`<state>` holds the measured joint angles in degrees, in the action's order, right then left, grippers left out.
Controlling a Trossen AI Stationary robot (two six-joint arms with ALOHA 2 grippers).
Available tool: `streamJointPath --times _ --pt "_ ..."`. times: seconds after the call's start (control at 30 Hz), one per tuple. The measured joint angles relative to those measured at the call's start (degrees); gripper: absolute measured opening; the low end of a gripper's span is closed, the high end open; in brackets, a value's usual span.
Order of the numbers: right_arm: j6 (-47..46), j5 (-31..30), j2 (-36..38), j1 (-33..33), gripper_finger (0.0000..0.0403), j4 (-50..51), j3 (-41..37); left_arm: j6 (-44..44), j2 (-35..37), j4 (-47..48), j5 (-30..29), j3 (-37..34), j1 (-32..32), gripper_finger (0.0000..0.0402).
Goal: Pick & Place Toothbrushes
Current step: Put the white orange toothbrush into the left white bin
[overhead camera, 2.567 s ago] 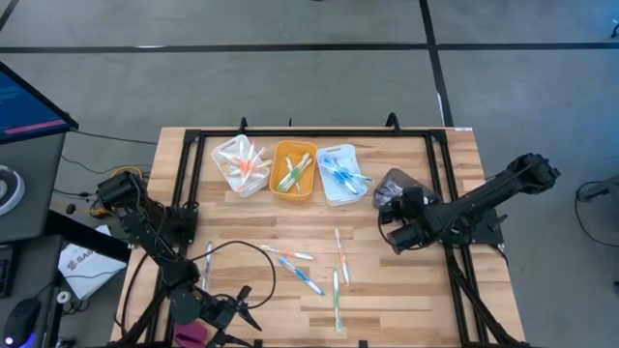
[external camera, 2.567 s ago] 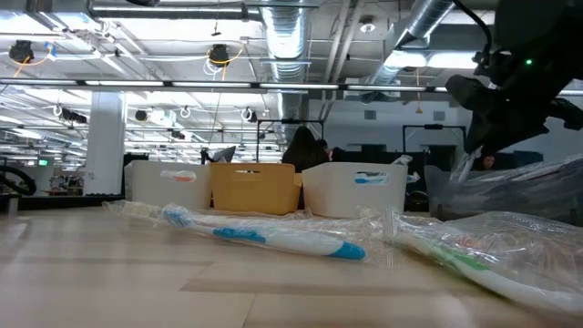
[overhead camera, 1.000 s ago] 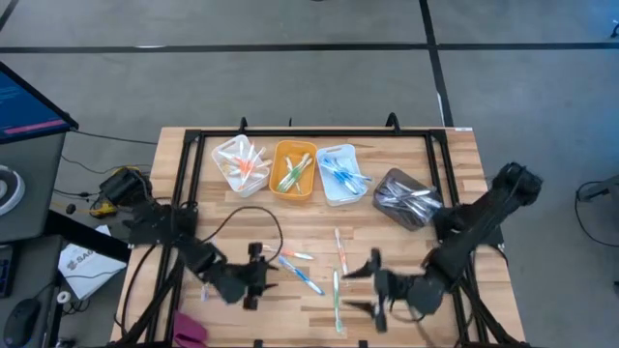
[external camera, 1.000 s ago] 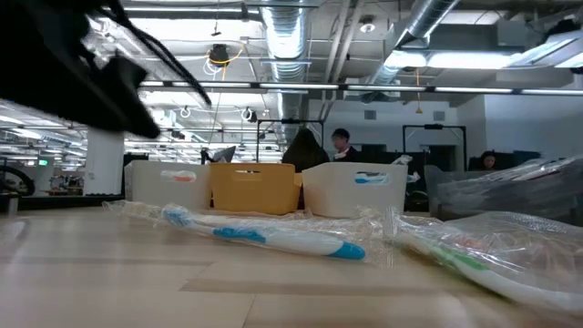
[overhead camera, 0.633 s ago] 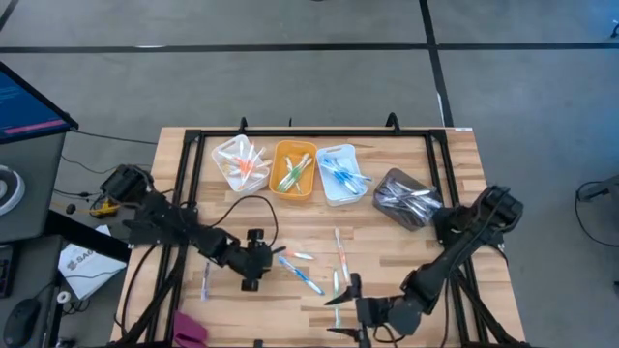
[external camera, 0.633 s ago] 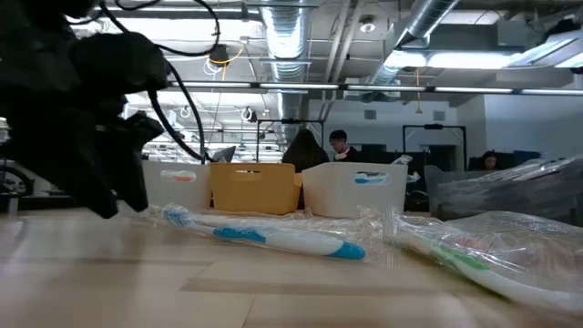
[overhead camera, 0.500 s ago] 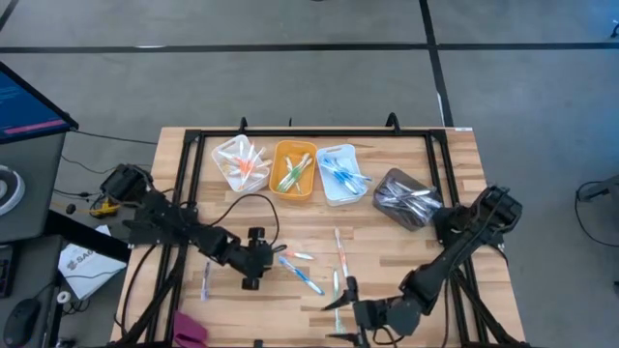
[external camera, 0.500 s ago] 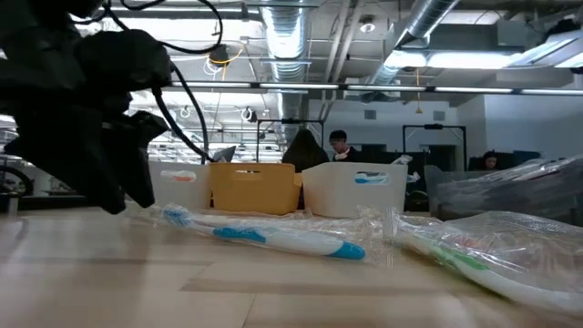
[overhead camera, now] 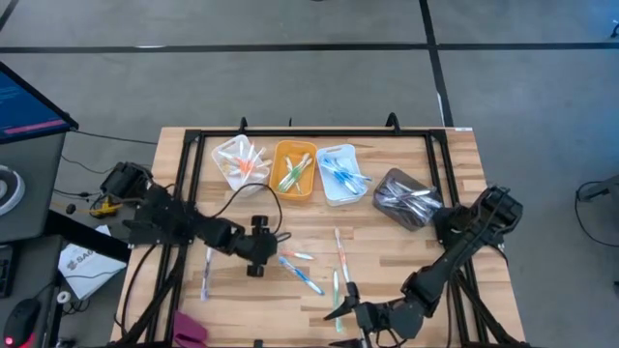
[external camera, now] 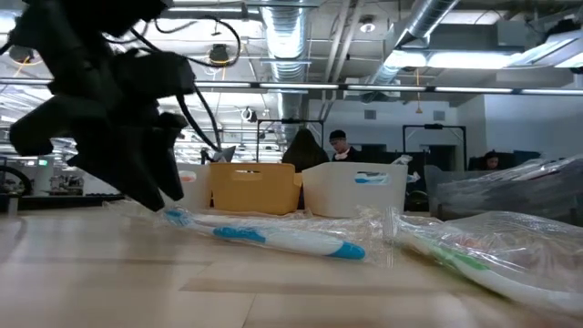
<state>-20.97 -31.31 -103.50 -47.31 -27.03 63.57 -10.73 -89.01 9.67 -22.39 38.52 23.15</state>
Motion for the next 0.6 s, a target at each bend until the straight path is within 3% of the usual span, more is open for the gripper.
streamJointPath --times 0.23,0.43,0.6 --pt "-1.58 0.01 0.0 -1.95 0.0265 0.02 0.0 0.78 -0.25 -0.04 12.5 -0.02 -3.95 0.0186" --pt "-1.58 0.02 0.0 -3.0 0.0265 -0.28 0.0 3.02 -1.63 -1.06 11.07 -1.56 -4.26 0.0186" --pt "-1.58 0.02 0.0 -3.11 0.0265 -1.1 0.0 -3.5 -1.6 -2.54 11.11 -4.32 -4.7 0.0179"
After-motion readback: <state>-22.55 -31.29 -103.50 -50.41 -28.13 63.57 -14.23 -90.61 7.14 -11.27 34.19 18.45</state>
